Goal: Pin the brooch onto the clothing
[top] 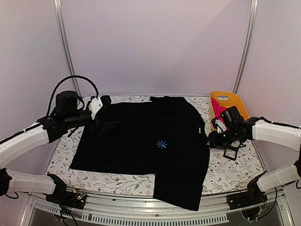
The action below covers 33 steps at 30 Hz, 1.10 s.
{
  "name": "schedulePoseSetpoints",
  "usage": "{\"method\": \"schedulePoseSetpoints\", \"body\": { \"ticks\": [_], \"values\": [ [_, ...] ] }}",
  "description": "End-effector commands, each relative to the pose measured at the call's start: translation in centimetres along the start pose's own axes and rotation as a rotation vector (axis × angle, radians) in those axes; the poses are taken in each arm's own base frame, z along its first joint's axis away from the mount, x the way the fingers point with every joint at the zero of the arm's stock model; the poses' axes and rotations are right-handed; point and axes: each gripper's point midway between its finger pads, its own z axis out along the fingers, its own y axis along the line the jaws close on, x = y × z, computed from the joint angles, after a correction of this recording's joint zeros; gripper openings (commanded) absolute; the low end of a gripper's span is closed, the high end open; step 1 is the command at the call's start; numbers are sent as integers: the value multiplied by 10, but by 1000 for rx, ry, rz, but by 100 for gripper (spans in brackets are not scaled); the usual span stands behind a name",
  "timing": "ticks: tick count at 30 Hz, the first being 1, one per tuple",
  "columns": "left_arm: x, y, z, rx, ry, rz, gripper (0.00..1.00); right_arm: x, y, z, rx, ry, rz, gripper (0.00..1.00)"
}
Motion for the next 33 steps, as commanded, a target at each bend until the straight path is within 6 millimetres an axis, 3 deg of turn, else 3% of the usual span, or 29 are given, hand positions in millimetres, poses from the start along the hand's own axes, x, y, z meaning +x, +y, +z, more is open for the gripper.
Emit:
{"method": "schedulePoseSetpoints", "body": {
  "ticks": [1,6,13,18,22,27,33],
  "values": [
    [-23,-41,13,150,-120,171,100,-24,57,-25,-222,-88,-240,36],
    [-70,-80,12,238,-348,400,100,-33,95,-45,-388,-146,-430,36],
    [-98,-125,60,417,-486,607,98,-39,138,-62,-539,-117,-626,36],
    [-119,-145,91,527,-552,675,95,-26,157,-76,-640,-109,-728,36],
    [-135,-163,106,549,-596,750,85,-14,170,-92,-712,-127,-771,36],
    [-137,-175,112,629,-617,727,73,-7,175,-103,-748,-127,-802,35],
    [-134,-187,122,644,-634,780,70,-1,176,-101,-774,-104,-808,34]
  ]
}}
